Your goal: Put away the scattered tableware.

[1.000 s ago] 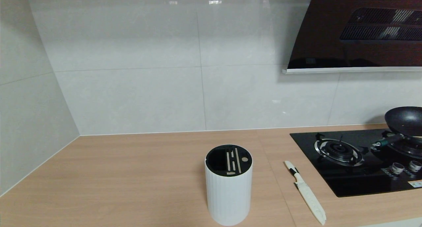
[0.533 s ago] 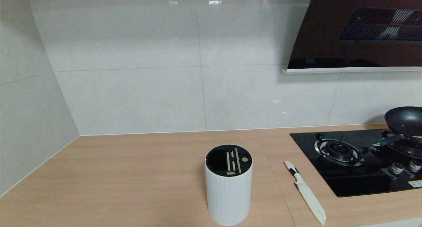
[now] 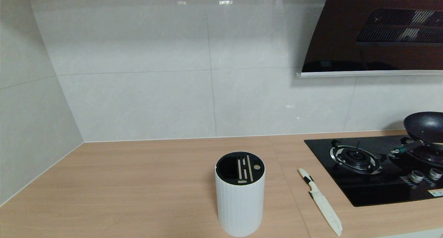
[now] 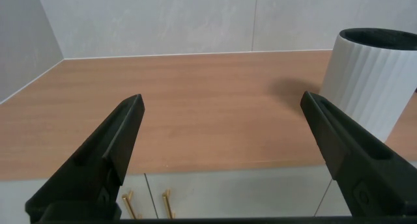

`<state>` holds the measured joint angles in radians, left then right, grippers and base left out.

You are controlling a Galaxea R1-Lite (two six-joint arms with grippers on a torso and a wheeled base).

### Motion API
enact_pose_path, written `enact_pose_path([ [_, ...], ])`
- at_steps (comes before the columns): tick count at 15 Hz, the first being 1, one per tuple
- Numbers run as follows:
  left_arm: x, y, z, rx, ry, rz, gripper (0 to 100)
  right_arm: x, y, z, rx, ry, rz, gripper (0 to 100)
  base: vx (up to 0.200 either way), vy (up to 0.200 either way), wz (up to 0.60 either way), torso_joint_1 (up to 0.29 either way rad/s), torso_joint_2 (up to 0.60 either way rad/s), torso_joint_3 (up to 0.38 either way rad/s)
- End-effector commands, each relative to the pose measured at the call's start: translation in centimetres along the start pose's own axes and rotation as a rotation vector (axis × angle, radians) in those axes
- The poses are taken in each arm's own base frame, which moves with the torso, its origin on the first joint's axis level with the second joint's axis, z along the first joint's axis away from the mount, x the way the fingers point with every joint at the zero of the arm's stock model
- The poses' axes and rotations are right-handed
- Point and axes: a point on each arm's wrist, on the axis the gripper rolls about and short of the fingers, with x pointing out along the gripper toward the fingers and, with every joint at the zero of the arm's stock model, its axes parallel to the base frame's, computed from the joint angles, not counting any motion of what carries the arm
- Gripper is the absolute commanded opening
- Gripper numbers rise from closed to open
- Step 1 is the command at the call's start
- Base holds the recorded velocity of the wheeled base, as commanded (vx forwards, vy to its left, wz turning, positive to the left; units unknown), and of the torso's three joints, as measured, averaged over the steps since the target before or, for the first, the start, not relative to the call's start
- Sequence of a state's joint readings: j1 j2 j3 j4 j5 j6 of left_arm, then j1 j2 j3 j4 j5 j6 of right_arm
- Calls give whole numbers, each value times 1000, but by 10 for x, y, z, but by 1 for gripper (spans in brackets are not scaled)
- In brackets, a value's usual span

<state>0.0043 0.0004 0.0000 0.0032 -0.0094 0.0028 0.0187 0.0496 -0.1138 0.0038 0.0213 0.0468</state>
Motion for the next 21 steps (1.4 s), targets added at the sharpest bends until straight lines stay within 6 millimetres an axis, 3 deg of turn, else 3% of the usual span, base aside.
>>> enact_pose_path([
  [1, 0, 0, 0, 0, -1, 1, 100, 24, 1, 19, 24, 174, 107, 100, 0, 0, 0, 0, 0, 0],
  [3, 0, 0, 0, 0, -1, 1, 100, 50, 3, 23, 20, 346, 135, 100, 0, 0, 0, 0, 0, 0],
  [6, 0, 0, 0, 0, -1, 1, 100, 85, 8, 40, 25, 473, 176, 100, 0, 0, 0, 0, 0, 0],
  [7, 0, 0, 0, 0, -1, 1, 100, 113, 12, 45, 33, 567, 197, 100, 0, 0, 0, 0, 0, 0],
  [9, 0, 0, 0, 0, -1, 1, 100, 144, 15, 42, 35, 643, 191, 100, 0, 0, 0, 0, 0, 0],
  [10, 0, 0, 0, 0, -1, 1, 100, 176, 17, 32, 35, 690, 183, 100, 0, 0, 0, 0, 0, 0],
  [15, 0, 0, 0, -1, -1, 1, 100, 265, 23, -37, 30, 771, 162, 100, 0, 0, 0, 0, 0, 0],
  [17, 0, 0, 0, 0, -1, 1, 100, 288, 23, -65, 16, 807, 124, 100, 0, 0, 0, 0, 0, 0],
  [21, 0, 0, 0, 0, -1, 1, 100, 315, 25, -101, -32, 848, 129, 100, 0, 0, 0, 0, 0, 0],
])
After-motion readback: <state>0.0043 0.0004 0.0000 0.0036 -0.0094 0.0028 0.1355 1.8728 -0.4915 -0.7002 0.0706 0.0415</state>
